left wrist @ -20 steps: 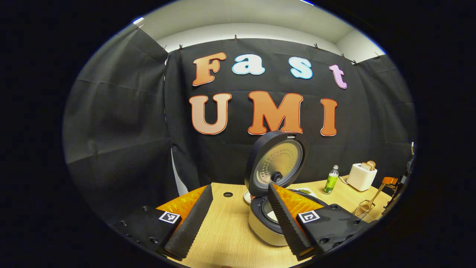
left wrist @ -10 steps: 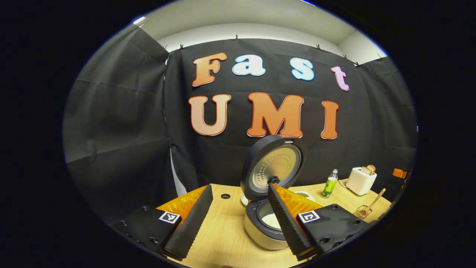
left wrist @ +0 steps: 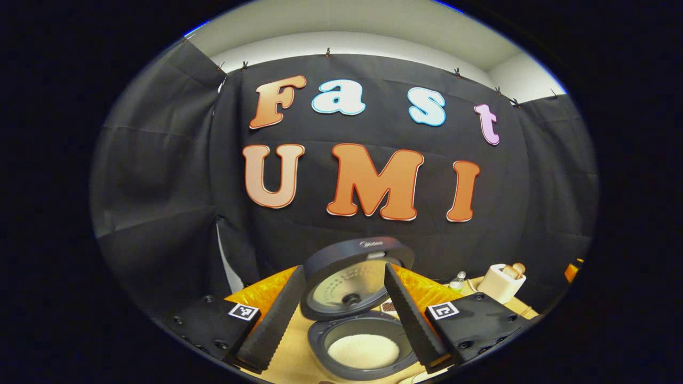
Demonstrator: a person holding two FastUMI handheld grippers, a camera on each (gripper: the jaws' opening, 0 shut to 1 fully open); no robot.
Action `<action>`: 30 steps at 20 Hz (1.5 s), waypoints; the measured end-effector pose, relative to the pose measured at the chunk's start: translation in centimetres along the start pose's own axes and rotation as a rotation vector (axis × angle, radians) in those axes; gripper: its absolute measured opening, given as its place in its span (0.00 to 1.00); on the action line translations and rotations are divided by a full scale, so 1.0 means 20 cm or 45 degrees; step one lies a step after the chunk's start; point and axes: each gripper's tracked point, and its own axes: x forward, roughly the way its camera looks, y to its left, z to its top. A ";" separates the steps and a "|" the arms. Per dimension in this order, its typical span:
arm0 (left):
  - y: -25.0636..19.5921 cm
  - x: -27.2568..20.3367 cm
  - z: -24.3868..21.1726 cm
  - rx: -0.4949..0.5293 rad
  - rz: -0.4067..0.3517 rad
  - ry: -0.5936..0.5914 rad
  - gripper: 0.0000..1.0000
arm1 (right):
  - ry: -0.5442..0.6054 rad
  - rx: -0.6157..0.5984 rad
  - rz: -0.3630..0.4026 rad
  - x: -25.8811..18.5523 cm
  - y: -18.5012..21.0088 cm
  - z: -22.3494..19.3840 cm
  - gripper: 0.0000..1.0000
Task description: Close the left gripper, press the button to open the rice cooker; take a wooden spoon from the chopstick holder with the right hand, scoop a spoonful of rice and pour it into the rice cooker, then put the wooden spoon back into the chopstick holder.
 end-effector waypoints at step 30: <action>-0.03 0.42 -0.05 0.040 0.029 0.111 0.99 | -0.060 0.032 0.085 -0.24 0.03 0.09 0.95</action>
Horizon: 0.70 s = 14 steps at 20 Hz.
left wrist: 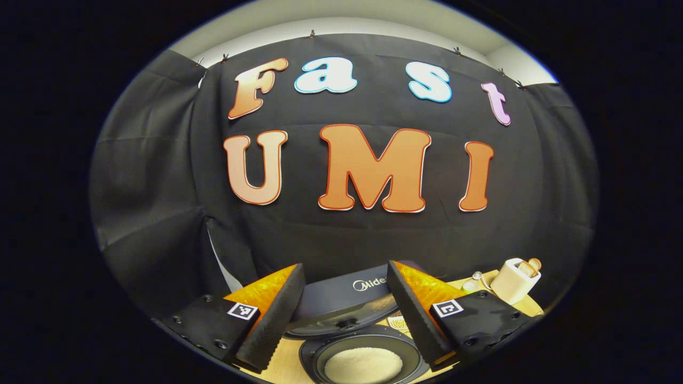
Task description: Close the left gripper, press the button to open the rice cooker; take a wooden spoon from the chopstick holder with the right hand, scoop a spoonful of rice and pour it into the rice cooker, then put the wooden spoon back into the chopstick holder.
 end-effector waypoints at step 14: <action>-0.10 0.03 -0.14 -0.184 -0.098 0.163 0.98 | 0.053 0.024 -0.003 0.08 -0.09 -0.07 0.95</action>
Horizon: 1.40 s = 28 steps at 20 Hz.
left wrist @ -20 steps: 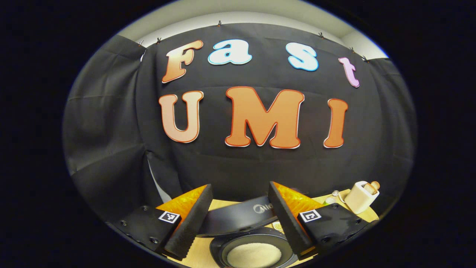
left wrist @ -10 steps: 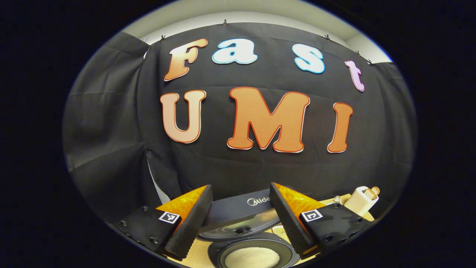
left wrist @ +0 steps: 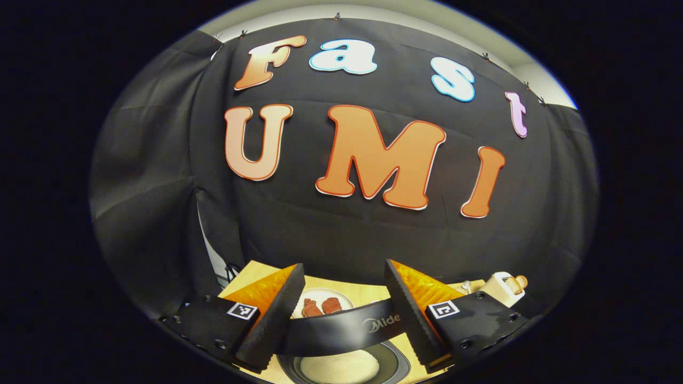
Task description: Close the left gripper, press the button to open the rice cooker; take a wooden spoon from the chopstick holder with the right hand, scoop a spoonful of rice and pour it into the rice cooker, then put the wooden spoon back into the chopstick holder.
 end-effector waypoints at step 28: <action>-0.15 -0.38 -1.17 0.332 -0.042 -0.150 0.98 | 0.214 0.068 0.193 -0.25 0.36 -0.41 0.95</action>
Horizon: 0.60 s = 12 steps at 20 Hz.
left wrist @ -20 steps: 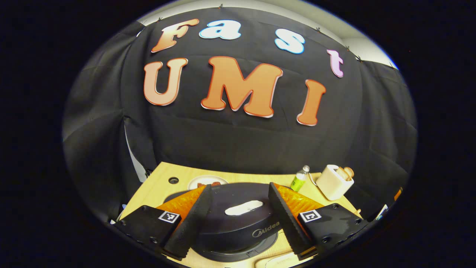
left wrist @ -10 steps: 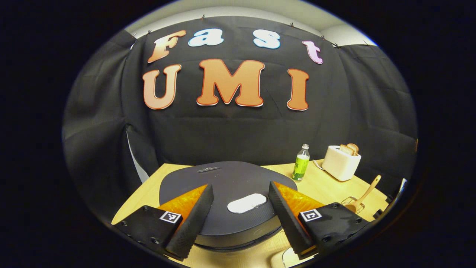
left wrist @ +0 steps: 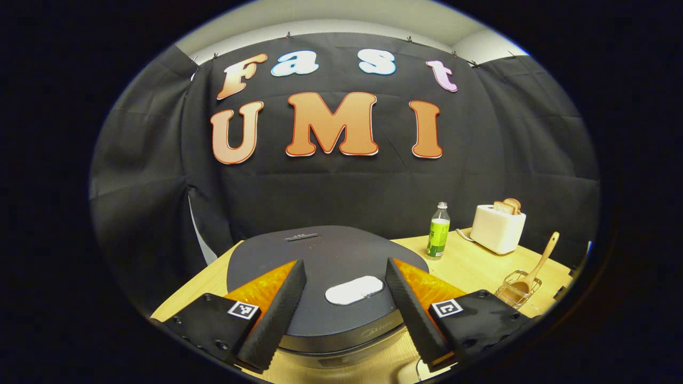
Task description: Close the left gripper, press the button to open the rice cooker; take a wooden spoon from the chopstick holder with the right hand, scoop a spoonful of rice and pour it into the rice cooker, then put the wooden spoon back into the chopstick holder.
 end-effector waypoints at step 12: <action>0.31 -0.19 0.36 -0.097 -0.002 0.092 1.00 | -0.097 -0.059 -0.058 0.03 -0.04 0.25 0.95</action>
